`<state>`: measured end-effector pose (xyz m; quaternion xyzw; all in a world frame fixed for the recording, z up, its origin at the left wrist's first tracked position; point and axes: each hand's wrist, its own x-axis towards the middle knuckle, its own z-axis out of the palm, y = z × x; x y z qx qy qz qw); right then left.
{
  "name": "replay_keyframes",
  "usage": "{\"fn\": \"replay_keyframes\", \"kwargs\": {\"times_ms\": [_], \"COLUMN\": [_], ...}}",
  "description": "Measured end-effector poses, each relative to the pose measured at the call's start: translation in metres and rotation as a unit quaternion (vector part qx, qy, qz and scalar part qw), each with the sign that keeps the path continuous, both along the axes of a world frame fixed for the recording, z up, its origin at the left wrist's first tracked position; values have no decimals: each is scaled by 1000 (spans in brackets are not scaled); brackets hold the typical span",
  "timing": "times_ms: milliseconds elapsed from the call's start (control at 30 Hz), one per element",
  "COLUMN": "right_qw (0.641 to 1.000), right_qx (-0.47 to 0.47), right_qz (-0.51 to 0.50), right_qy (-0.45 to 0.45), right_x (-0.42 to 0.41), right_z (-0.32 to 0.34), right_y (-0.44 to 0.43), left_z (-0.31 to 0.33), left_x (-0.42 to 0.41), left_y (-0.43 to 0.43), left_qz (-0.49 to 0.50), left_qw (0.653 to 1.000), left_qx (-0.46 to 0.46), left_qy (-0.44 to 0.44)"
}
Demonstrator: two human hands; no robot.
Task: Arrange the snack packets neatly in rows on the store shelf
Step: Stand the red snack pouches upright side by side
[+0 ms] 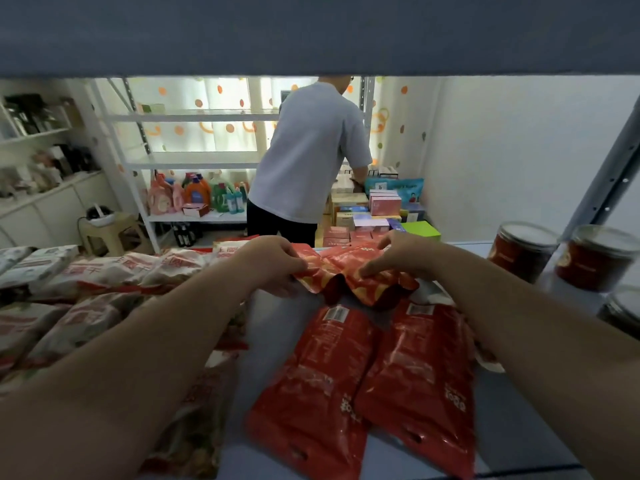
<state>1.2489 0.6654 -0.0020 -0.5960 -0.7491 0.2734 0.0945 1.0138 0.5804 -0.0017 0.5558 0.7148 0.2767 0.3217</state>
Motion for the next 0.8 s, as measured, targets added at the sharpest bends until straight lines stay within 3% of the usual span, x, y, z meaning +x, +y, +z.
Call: {"fn": "replay_keyframes", "kwargs": {"times_ms": [167,300,500,800], "right_qw": [984,953,892,891], "right_qx": [-30,-64,-76,-30], "right_qz": [-81,-77,-58,-74], "right_qy": [156,285,441,448], "right_x": [3,7,22,29], "right_z": [-3,5,15,8], "right_y": [3,3,14,21], "left_z": [0,-2,-1,-17], "left_x": [3,-9,-26,-38], "left_y": [4,6,11,21], "left_qz": [30,66,78,112], "left_qw": [997,992,985,978], "left_qx": [72,111,128,144], "left_qy": [-5,8,-86,-101]}}
